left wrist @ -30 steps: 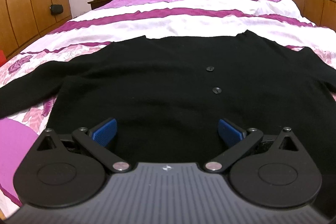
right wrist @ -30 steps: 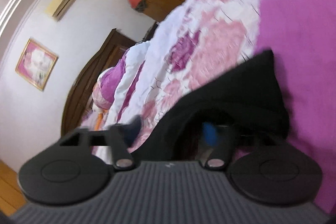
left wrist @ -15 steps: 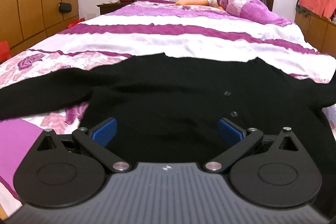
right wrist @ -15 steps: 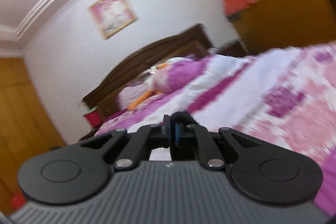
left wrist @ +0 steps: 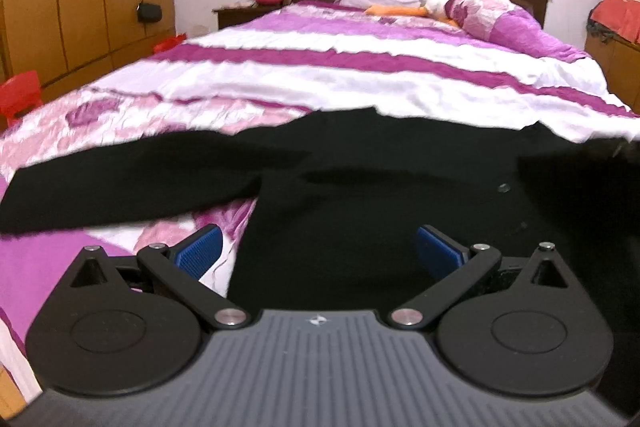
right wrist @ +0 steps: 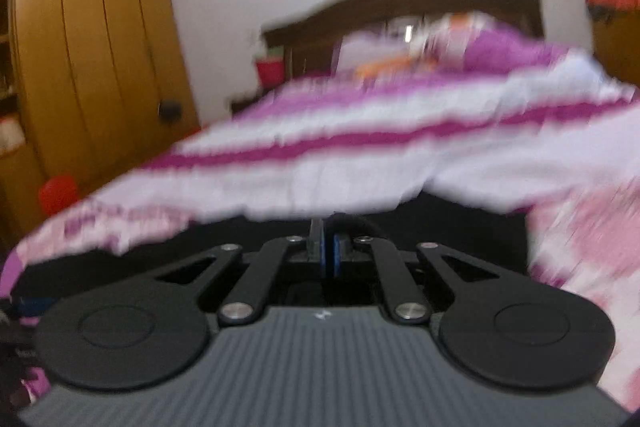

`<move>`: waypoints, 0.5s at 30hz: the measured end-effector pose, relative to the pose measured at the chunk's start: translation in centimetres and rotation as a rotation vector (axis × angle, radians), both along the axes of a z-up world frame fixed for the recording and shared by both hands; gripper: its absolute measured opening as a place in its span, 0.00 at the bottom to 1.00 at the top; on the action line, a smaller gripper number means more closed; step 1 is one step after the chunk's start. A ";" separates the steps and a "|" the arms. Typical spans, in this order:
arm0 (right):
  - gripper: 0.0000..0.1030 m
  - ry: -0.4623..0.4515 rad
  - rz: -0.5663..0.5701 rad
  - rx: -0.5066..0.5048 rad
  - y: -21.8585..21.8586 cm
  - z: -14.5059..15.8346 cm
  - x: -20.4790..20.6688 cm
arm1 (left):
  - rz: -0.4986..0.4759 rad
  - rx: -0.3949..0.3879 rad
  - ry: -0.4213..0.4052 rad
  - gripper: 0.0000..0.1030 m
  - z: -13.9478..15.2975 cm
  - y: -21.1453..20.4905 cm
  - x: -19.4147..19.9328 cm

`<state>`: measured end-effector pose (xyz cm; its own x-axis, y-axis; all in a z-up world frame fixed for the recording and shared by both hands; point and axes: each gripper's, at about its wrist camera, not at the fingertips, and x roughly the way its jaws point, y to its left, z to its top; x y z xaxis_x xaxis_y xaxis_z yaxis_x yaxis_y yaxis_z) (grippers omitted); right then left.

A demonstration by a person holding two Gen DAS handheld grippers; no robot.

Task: Fold small clothes
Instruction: 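Lift the sleeve with the right gripper and carry it across the cardigan body, then lower the sleeve onto the body and open the right gripper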

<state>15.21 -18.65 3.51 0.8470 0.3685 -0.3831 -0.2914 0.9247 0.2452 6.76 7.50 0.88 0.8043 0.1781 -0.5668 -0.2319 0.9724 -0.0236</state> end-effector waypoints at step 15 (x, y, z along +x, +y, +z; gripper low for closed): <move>0.45 0.259 0.102 0.071 1.3 -2.7 -3.4 | -0.015 -0.027 0.044 1.00 -1.2 -0.3 0.1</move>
